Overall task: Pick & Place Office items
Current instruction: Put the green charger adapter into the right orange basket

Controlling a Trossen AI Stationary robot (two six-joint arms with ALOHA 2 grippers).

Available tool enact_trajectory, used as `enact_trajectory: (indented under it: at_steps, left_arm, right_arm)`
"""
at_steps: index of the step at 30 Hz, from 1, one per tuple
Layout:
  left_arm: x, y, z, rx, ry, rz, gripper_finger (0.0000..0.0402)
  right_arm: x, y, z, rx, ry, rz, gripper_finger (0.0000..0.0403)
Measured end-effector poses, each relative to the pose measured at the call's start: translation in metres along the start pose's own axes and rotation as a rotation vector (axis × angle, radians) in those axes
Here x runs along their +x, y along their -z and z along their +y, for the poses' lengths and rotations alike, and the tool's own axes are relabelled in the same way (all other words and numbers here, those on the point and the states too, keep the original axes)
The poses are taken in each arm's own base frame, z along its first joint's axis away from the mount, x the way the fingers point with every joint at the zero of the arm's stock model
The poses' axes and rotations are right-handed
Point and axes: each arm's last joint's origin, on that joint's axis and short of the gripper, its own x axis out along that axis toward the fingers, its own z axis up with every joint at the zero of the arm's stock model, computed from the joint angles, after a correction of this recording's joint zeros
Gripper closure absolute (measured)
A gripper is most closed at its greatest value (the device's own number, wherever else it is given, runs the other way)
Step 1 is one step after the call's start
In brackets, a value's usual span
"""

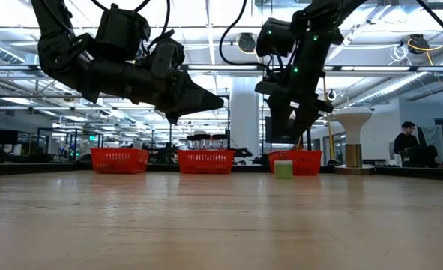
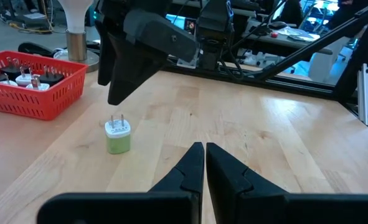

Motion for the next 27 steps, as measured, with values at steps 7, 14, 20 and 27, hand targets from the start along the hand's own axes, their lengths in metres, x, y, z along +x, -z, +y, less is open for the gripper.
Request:
enact_trajectory:
  at_steps: [7,14,20,27]
  left_arm:
    - [0.0,0.0,-0.0001,0.0,0.0,0.0,0.0385]
    - [0.0,0.0,0.0,0.0,0.0,0.0,0.0385]
    - [0.0,0.0,-0.0001,0.0,0.0,0.0,0.0385]
    - [0.0,0.0,0.0,0.0,0.0,0.0,0.0385]
  right_arm:
    - [0.0,0.0001,-0.0001,0.024,0.0,0.002,0.0138]
    - [0.0,0.0007,0.0003,0.024,-0.017,0.019,0.0118]
    - [0.0,0.0009,0.0003,0.021,-0.016,0.019,0.011]
    - [0.0093,0.0075,-0.0025,-0.001,-0.023,0.012,0.0112]
